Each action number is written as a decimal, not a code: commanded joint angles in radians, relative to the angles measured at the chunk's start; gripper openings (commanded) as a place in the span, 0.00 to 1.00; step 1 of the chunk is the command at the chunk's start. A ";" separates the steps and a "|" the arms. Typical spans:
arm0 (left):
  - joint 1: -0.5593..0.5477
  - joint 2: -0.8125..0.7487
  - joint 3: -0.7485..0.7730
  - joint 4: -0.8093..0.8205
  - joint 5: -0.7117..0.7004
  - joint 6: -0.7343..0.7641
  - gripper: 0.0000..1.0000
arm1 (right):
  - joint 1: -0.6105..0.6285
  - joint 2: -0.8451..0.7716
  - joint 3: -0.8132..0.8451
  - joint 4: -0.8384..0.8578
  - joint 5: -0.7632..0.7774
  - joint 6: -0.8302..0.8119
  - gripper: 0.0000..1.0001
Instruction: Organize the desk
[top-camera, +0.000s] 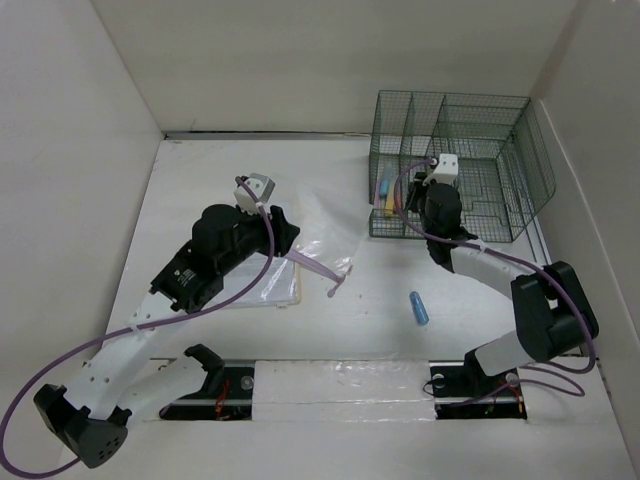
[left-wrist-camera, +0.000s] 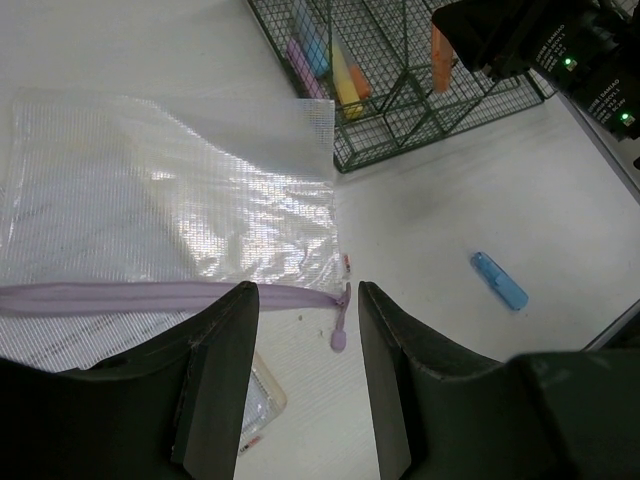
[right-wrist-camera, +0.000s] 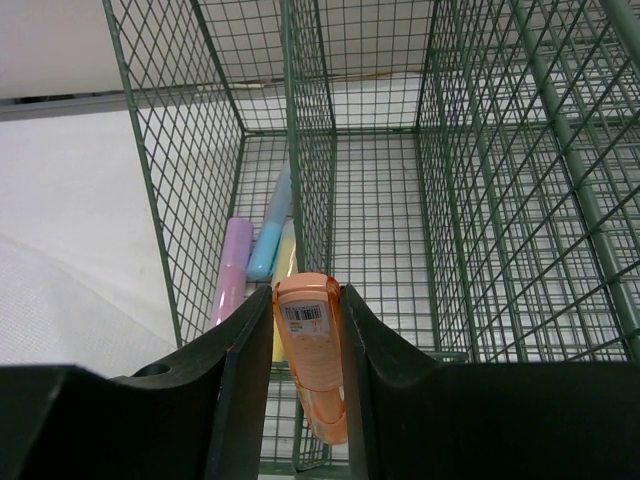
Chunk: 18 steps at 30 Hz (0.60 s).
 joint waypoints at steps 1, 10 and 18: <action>0.002 0.005 -0.011 0.038 0.002 0.012 0.40 | -0.008 -0.002 0.010 0.096 0.012 0.021 0.28; 0.002 0.006 -0.011 0.035 -0.009 0.012 0.40 | -0.017 0.029 -0.038 0.096 0.018 0.032 0.30; 0.002 0.006 -0.011 0.036 -0.001 0.011 0.40 | -0.017 -0.052 -0.066 0.064 0.003 0.033 0.53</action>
